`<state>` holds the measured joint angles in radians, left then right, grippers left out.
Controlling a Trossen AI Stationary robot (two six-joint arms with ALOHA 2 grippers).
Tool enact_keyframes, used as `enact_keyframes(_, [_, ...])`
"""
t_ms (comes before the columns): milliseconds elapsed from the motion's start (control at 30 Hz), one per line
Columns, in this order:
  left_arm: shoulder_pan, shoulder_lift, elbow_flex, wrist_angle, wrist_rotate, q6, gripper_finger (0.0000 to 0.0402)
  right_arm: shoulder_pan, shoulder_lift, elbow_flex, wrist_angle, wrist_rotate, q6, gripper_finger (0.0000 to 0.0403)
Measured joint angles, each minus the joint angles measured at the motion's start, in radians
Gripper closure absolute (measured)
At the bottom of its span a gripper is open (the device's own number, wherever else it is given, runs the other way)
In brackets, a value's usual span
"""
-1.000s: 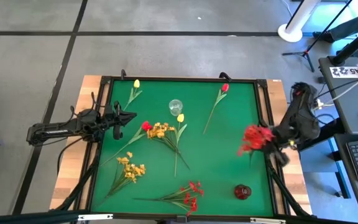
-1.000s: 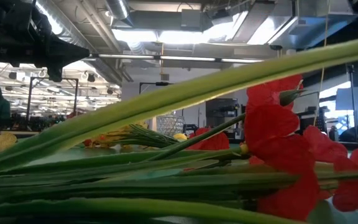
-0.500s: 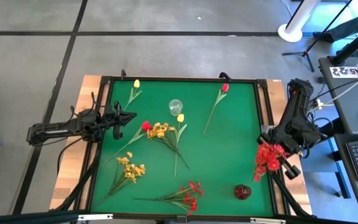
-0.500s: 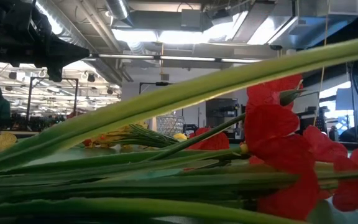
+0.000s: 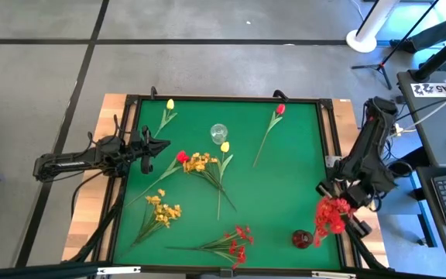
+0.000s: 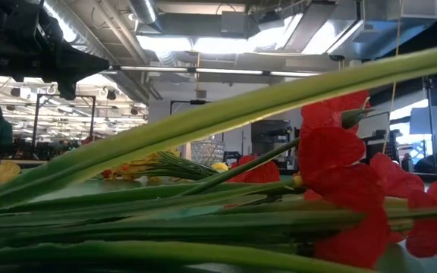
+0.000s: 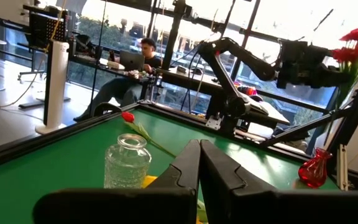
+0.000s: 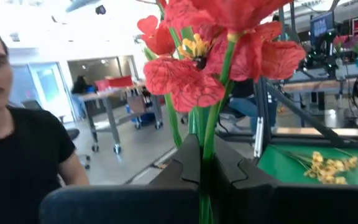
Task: Sort flowers into vase by color
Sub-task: Put the middle right red flower into the red vase
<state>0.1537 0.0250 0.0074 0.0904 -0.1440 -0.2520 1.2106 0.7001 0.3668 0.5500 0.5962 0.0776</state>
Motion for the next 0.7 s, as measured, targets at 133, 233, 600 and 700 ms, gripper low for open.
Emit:
enact_keyframes(133, [0.000,0.000,0.000,0.000,0.000,0.000,0.0397,0.000,0.043,0.000,0.004,0.024,-0.003,0.0399])
enact_keyframes(233, [0.000,0.000,0.000,0.000,0.000,0.000,0.0397,0.000,0.067,0.000,0.006,0.029,-0.003,0.0400])
enact_keyframes(600, [0.000,0.000,0.000,0.000,0.000,0.000,0.0397,0.000,0.124,0.000,-0.030,0.104,0.016,0.0399])
enact_keyframes(700, [0.000,0.000,0.000,0.000,0.000,0.000,0.0397,0.000,0.145,0.000,-0.037,0.133,0.019,0.0398])
